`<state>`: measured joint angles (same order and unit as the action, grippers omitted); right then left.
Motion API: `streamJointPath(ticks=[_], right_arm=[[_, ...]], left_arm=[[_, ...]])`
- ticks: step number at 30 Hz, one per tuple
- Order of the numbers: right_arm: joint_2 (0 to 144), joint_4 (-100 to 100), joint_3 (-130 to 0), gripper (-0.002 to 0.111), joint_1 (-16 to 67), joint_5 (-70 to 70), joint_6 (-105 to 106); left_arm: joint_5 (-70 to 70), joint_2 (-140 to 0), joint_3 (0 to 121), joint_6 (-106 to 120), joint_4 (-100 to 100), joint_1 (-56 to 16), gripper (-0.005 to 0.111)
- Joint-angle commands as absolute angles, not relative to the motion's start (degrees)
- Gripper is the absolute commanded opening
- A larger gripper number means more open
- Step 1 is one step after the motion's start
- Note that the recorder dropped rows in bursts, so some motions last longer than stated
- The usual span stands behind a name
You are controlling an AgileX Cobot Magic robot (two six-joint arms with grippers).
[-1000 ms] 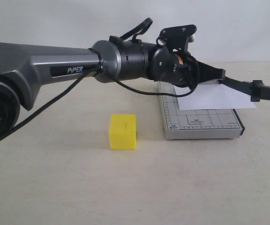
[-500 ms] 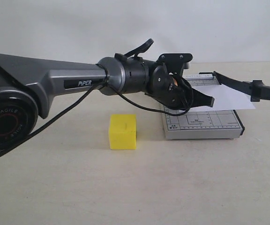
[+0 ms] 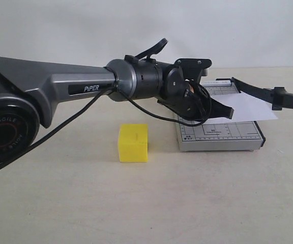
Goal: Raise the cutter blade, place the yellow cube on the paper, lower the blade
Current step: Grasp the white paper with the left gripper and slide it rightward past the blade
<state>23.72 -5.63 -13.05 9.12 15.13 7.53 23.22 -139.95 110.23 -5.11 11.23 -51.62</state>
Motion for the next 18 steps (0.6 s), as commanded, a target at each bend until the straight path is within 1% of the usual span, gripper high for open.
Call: streamJointPath(ticks=[1, 7, 12, 18], right_arm=[[23.9, -5.7, -13.3, 0.000, 9.1, 15.0, 7.6], [23.9, -5.7, -13.3, 0.000, 9.1, 15.0, 7.6], [23.9, -5.7, -13.3, 0.000, 9.1, 15.0, 7.6], [23.9, -5.7, -13.3, 0.000, 9.1, 15.0, 7.6]], left_arm=[[25.3, -140.3, 110.0, -5.0, 11.8, -52.4, 0.004], [23.9, -140.3, 110.0, -5.1, 11.8, -52.4, 0.004], [27.0, -140.3, 110.0, -3.8, 6.5, -51.6, 0.004], [27.2, -140.3, 110.0, -1.2, 6.6, -51.6, 0.004]])
